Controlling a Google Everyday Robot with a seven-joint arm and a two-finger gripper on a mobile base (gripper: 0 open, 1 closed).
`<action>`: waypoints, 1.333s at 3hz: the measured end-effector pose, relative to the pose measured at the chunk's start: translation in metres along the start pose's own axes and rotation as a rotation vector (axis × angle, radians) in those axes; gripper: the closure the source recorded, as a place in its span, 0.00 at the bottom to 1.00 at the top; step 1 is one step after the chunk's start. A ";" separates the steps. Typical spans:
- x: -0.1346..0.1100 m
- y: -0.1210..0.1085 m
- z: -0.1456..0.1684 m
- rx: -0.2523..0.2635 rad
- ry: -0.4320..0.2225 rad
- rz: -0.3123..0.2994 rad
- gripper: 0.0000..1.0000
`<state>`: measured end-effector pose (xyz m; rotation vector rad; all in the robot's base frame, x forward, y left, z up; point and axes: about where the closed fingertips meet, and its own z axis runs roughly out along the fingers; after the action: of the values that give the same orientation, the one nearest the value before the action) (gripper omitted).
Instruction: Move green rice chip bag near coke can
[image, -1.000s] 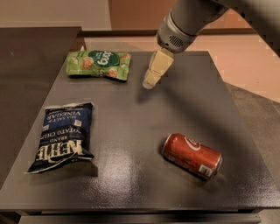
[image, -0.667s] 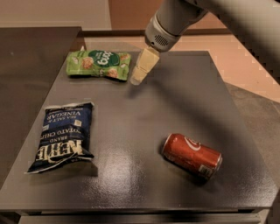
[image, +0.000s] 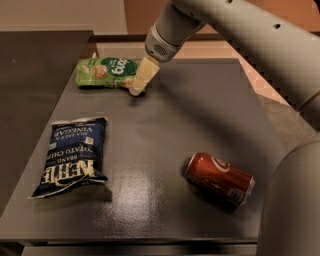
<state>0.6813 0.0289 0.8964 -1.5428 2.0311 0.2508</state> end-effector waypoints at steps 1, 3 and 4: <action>-0.011 -0.001 0.017 0.025 -0.027 0.003 0.00; -0.032 0.001 0.045 0.034 -0.090 -0.002 0.00; -0.039 0.002 0.058 0.017 -0.096 0.009 0.00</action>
Offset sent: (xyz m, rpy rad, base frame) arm 0.0230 0.0501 -0.0123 0.1066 -0.1074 -0.0095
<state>0.7049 0.0890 0.8699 -1.4835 1.9610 0.3041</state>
